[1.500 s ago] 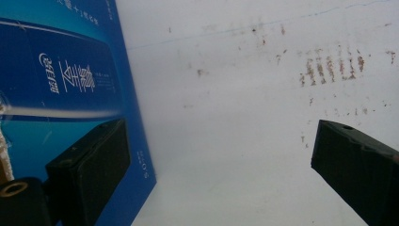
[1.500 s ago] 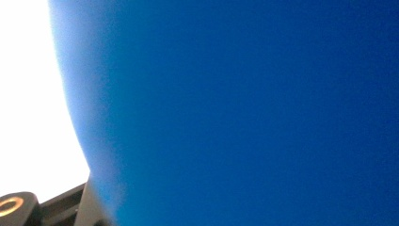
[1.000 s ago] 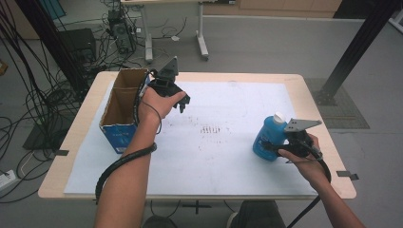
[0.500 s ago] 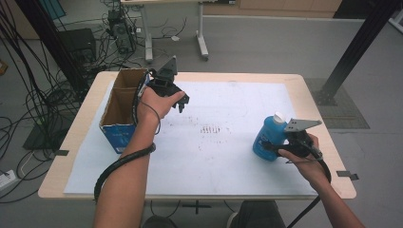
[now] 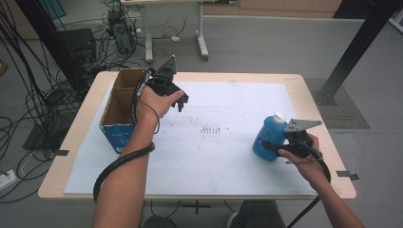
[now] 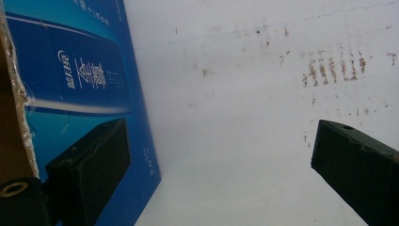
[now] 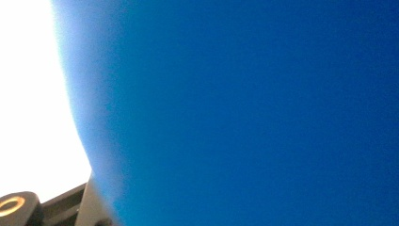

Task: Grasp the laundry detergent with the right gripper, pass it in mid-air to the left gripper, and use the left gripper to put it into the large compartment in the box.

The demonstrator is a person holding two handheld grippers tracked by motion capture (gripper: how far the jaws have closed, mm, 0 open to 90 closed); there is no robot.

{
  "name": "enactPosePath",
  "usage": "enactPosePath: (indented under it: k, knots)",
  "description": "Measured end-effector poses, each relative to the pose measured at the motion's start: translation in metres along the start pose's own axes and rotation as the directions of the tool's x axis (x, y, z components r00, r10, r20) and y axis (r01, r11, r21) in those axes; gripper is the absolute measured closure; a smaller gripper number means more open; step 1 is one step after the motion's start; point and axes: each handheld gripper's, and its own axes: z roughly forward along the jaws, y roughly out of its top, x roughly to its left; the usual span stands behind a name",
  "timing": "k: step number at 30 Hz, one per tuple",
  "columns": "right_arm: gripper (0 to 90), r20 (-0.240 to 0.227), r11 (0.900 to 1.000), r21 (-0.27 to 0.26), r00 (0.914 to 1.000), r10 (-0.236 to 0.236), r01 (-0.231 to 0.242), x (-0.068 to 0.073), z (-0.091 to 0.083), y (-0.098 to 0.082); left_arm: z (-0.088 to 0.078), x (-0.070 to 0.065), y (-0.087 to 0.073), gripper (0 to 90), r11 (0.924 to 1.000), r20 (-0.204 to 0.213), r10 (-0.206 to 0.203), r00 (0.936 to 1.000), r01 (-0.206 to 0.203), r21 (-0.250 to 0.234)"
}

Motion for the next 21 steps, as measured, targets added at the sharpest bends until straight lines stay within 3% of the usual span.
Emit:
enactPosePath:
  k: [21]
  knots:
    - [42.1,0.009,1.000,-0.009,1.0000,0.000,0.000,0.0012,-0.0004,-0.0010,-0.0041,0.0005,0.0002,5.7,1.0000,-0.005,-0.001,1.0000,0.001,-0.006]
